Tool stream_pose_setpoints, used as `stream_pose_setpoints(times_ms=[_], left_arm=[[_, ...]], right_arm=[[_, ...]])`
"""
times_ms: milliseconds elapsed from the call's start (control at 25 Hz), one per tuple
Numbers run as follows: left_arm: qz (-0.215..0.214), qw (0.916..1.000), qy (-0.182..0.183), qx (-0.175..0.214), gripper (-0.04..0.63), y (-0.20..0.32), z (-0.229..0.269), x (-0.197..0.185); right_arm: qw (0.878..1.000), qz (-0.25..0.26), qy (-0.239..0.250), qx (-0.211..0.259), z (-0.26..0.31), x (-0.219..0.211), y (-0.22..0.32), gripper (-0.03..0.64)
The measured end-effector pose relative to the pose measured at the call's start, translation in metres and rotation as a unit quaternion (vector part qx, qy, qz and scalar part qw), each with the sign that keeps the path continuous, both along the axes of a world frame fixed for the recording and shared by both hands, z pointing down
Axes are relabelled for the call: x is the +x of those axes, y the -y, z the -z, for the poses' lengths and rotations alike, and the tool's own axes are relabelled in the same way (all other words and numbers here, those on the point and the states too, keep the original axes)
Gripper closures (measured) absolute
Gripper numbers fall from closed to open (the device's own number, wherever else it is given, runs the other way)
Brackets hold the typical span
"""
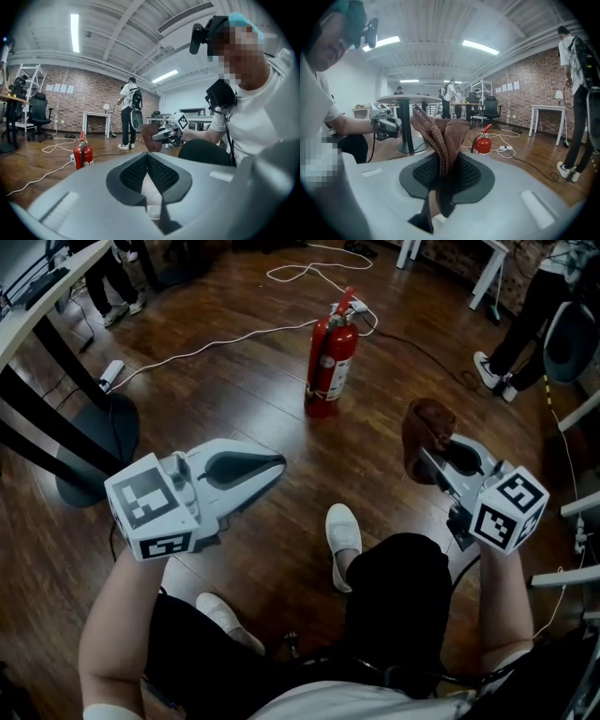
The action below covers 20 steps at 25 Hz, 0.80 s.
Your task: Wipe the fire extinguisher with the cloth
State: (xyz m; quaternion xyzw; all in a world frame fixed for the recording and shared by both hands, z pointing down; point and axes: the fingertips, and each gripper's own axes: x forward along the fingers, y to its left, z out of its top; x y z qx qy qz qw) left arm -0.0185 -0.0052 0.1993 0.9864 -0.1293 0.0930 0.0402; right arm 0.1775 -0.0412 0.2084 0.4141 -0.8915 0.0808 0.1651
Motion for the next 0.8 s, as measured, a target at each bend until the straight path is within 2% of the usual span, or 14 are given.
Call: stream_pose_setpoints(times_ms=[240,400,800], left_arm=[[-0.009,0.9998,-0.006,0.018,0.595,-0.087,0.025,0.004],[-0.021,0.9994,-0.026,0.009,0.595,-0.097,0.029,0.011],[-0.023,0.9996,-0.011,0.006,0.595,-0.113,0.013,0.027]], right_arm=[[1.0,-0.005,0.009,0.013,0.016,0.012,-0.098,0.543],[1.0,0.003,0.01,0.014,0.024,0.014,-0.113,0.543],[0.999,0.024,0.006,0.038,0.03,0.016,-0.122,0.546]])
